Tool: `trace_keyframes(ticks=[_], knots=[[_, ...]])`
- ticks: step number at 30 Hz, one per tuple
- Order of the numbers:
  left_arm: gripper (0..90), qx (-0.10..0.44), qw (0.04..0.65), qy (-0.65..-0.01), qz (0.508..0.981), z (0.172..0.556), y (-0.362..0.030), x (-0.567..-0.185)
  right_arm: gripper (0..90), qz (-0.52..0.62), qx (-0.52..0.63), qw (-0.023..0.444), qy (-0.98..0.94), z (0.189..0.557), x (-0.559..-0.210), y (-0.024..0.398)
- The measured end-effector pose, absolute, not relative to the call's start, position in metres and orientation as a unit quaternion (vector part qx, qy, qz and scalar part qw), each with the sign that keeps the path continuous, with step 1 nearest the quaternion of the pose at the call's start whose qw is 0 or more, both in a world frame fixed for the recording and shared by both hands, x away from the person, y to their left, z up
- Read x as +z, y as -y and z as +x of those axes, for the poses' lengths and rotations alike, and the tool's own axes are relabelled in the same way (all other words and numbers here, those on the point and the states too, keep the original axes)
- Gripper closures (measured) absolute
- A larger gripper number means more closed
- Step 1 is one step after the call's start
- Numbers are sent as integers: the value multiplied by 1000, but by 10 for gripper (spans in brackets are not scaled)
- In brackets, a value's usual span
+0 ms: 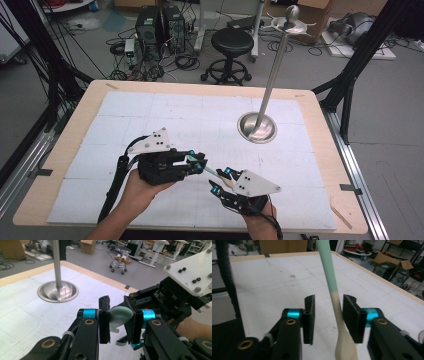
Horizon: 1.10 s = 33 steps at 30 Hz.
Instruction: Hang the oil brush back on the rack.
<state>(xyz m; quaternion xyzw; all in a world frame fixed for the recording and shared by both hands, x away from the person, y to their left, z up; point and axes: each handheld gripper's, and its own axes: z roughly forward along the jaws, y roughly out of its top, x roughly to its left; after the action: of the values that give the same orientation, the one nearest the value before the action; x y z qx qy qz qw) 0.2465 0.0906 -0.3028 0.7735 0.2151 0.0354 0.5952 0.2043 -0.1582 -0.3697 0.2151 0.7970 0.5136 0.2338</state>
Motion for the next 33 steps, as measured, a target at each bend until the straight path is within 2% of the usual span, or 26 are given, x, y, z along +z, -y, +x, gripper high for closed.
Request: trace_keyframes(ticks=[2,5,8,11,13,15,16,18,24,30,33], knots=[[755,31,594,-214,775,245,-89,-303,679,218,513,232,-797,204,-370,158],[754,24,597,-210,773,244,-87,-303,792,215,507,244,-798,202,-370,157],[734,19,614,-182,768,243,-88,-304,832,190,504,244,-806,199,-369,155],[491,38,646,-130,751,240,-91,-305,837,171,517,219,-810,199,-369,153],[430,33,655,-120,745,241,-96,-306,838,162,529,197,-810,200,-369,154],[408,14,669,-116,734,243,-101,-308,838,153,551,171,-802,202,-370,155],[409,-1,680,-108,725,244,-105,-309,838,140,576,129,-795,203,-370,157],[408,-19,693,-94,715,245,-109,-312,838,137,582,123,-792,204,-369,158],[456,-70,714,-44,695,243,-113,-315,838,109,621,40,-775,208,-370,159],[513,-95,714,-40,692,245,-108,-317,838,100,636,-11,-765,213,-378,156],[559,-95,712,-34,695,246,-105,-318,838,98,642,-15,-761,214,-379,157]])
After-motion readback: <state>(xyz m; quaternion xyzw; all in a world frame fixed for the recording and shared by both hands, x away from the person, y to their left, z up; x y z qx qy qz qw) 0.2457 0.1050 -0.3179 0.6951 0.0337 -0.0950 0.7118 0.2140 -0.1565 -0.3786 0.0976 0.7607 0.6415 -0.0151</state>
